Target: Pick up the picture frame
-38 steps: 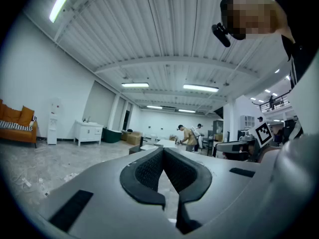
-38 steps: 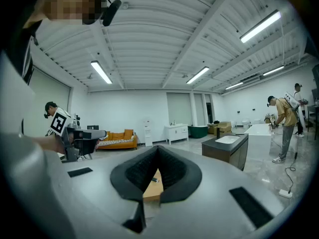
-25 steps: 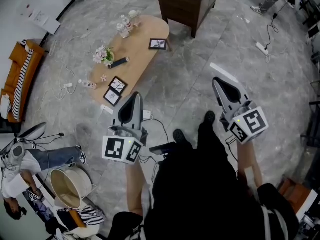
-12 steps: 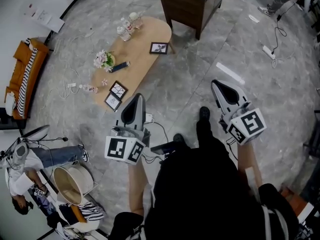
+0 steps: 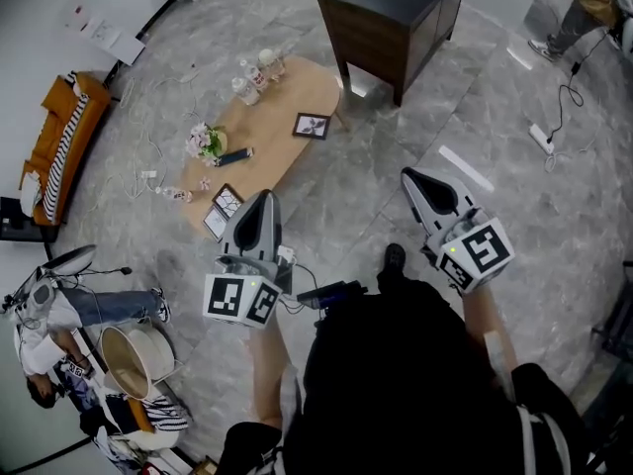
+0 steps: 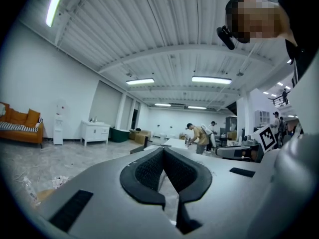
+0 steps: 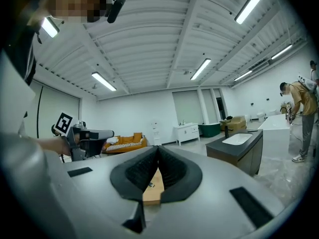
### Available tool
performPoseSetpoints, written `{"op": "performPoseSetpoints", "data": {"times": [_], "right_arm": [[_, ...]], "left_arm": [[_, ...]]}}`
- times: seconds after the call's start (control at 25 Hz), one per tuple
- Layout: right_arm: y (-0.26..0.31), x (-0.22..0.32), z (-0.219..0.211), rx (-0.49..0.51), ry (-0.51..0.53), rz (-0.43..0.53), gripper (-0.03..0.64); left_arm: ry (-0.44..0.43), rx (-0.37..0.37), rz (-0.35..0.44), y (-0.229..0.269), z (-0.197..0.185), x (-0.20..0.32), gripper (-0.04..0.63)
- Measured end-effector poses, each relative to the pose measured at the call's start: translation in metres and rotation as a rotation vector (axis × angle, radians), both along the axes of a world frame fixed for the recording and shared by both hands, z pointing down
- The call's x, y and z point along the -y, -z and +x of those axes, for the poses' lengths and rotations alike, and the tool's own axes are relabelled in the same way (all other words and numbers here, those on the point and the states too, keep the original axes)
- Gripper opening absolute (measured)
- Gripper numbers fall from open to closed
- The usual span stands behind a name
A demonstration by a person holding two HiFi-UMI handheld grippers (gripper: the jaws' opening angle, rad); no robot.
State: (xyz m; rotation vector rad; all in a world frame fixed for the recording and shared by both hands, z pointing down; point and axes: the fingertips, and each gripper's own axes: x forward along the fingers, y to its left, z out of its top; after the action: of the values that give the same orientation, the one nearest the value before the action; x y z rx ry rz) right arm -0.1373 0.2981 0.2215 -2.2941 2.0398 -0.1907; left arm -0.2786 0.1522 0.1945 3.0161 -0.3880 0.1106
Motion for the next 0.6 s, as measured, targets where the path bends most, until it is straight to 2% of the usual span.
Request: {"op": "performPoseSetpoints", "data": {"times": [0.16, 0.6], "right_arm": [[-0.003, 0.003, 0.031, -0.002, 0.041, -0.007, 0.012], [-0.021, 0.009, 0.080, 0.033, 0.018, -0.041, 0.012]], "left_arm": [[0.041, 0.003, -0.007, -0.005, 0.024, -0.006, 0.012], [0.062, 0.034, -0.042, -0.027, 0.057, 0.007, 0.014]]}}
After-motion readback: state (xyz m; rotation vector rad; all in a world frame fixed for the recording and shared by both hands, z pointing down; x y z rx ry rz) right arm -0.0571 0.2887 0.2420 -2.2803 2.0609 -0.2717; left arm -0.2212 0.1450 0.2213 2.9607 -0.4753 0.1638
